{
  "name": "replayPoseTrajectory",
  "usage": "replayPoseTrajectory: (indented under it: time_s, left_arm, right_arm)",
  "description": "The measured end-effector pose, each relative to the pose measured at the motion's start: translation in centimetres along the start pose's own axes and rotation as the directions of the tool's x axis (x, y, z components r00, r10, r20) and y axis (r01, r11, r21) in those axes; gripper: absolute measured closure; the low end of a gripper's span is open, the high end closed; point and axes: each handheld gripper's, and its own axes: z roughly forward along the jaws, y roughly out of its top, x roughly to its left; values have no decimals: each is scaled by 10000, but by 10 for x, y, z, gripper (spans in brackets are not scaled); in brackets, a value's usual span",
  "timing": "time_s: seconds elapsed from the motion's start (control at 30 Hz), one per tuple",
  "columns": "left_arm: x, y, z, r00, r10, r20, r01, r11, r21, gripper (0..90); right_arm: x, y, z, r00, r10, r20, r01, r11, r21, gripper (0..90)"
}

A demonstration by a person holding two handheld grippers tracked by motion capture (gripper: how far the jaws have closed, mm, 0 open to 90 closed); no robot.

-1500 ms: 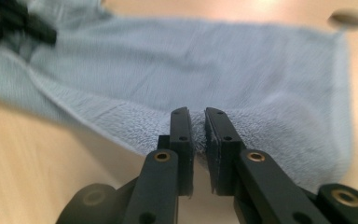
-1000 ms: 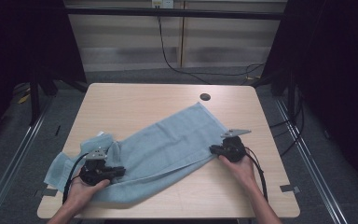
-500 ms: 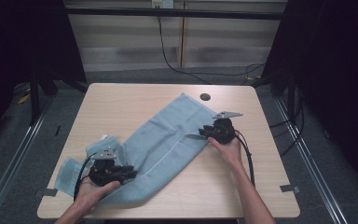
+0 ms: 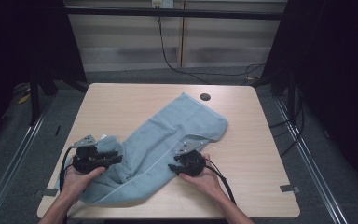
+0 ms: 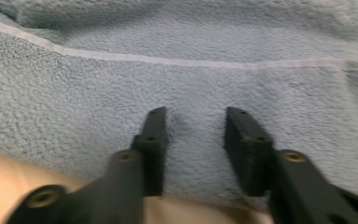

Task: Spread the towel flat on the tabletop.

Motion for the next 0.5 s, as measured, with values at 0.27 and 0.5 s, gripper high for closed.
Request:
replayPoseTrajectory:
  time_s: [0.27,0.5]
  left_arm:
    - [0,-1,0,9999,-21,110,22,10000,-49,641]
    - [7,-2,8,10000,64,-44,-64,9999,114,616]
  right_arm:
    - [-66,-8,-16,9917,567,1158,-591,9981,178,801]
    - [-117,-17,-27,9684,1639,1878,-1642,9863,-144,791]
